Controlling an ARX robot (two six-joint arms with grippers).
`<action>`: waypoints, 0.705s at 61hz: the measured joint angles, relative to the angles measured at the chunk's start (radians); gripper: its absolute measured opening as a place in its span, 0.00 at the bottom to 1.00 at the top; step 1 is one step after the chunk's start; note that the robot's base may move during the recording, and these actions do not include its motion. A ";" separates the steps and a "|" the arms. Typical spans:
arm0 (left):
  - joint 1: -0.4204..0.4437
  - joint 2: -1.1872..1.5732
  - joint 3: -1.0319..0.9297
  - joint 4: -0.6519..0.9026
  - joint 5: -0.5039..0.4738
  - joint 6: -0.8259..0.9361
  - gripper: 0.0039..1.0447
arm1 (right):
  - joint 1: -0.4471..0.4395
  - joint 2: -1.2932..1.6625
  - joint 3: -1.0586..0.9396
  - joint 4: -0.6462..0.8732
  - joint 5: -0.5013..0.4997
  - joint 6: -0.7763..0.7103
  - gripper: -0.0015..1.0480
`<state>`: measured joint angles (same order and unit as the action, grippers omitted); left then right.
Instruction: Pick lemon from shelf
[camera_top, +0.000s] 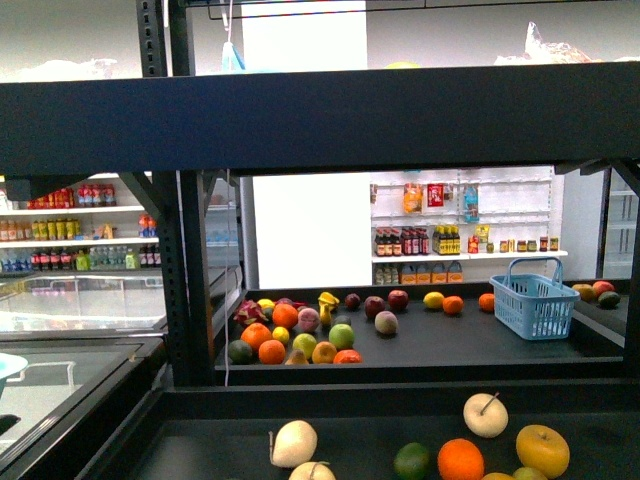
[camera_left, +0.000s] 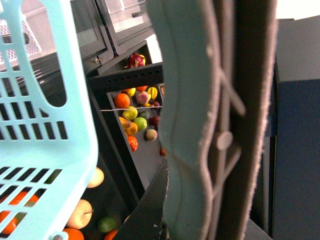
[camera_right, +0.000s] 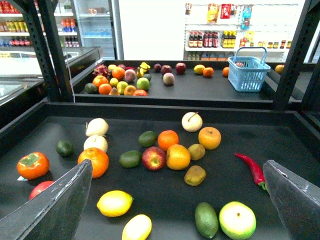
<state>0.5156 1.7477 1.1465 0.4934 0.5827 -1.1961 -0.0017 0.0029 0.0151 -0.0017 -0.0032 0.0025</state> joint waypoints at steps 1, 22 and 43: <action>-0.002 -0.004 -0.003 -0.002 0.002 0.006 0.09 | 0.000 0.000 0.000 0.000 0.000 0.000 0.98; -0.190 -0.194 -0.100 -0.044 0.020 0.110 0.07 | 0.000 0.000 0.000 0.000 0.000 0.000 0.98; -0.487 -0.231 -0.184 -0.038 0.011 0.187 0.07 | 0.000 0.000 0.000 0.000 0.000 0.000 0.98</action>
<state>0.0288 1.5169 0.9623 0.4553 0.5938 -1.0092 -0.0017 0.0029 0.0151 -0.0017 -0.0032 0.0025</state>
